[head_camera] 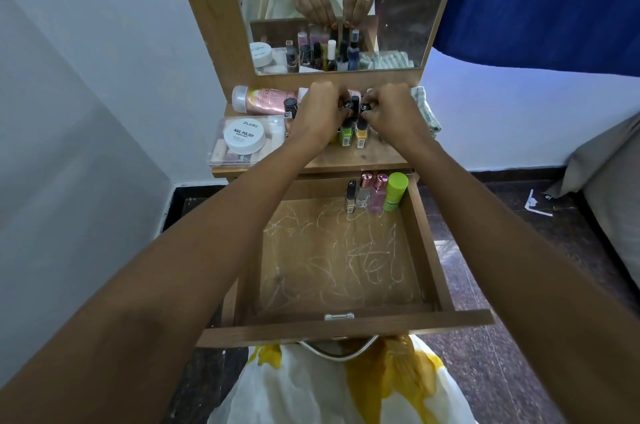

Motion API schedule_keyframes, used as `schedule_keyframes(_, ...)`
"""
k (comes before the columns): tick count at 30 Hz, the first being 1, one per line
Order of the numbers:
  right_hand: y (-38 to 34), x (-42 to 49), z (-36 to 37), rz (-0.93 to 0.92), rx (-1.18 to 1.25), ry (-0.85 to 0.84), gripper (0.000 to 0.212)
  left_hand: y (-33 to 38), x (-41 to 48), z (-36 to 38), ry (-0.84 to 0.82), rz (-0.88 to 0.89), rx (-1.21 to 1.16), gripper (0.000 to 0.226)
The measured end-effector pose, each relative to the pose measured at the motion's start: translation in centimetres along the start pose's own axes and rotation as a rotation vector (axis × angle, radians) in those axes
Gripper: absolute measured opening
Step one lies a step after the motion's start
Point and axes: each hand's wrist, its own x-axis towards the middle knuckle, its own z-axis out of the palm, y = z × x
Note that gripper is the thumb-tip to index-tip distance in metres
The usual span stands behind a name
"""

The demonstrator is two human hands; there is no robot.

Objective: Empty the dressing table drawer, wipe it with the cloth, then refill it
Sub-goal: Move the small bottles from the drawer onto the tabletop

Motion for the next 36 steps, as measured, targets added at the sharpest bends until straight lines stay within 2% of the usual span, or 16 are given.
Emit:
schedule_keyframes(9, -0.1, -0.2, 0.0, 0.019, 0.038, -0.006, 0.022, -0.2, 0.1, 0.3, -0.011, -0.030, 0.001, 0.019)
schedule_keyframes(16, -0.1, -0.6, -0.1, -0.002, 0.065, -0.014, 0.026, -0.1, -0.1, 0.1, -0.007, -0.051, -0.009, 0.027)
schedule_keyframes(22, 0.6, -1.7, 0.3, -0.018, 0.107, 0.073, 0.028, 0.0, -1.5, 0.0, 0.016, -0.033, -0.054, 0.027)
schedule_keyframes(25, 0.4, -3.3, 0.2, -0.020, 0.148, 0.096, 0.023, 0.1, -3.1, 0.5, -0.032, 0.009, -0.082, 0.023)
schedule_keyframes(30, 0.8, -6.7, 1.5, -0.019, 0.176, 0.015, 0.016, -0.4, -6.6, 2.0, -0.109, 0.069, -0.100, 0.018)
schedule_keyframes(36, 2.5, -9.5, 4.2, 0.094, 0.175, -0.064, 0.014, -1.7, -9.4, 5.3, -0.241, -0.014, -0.041, 0.019)
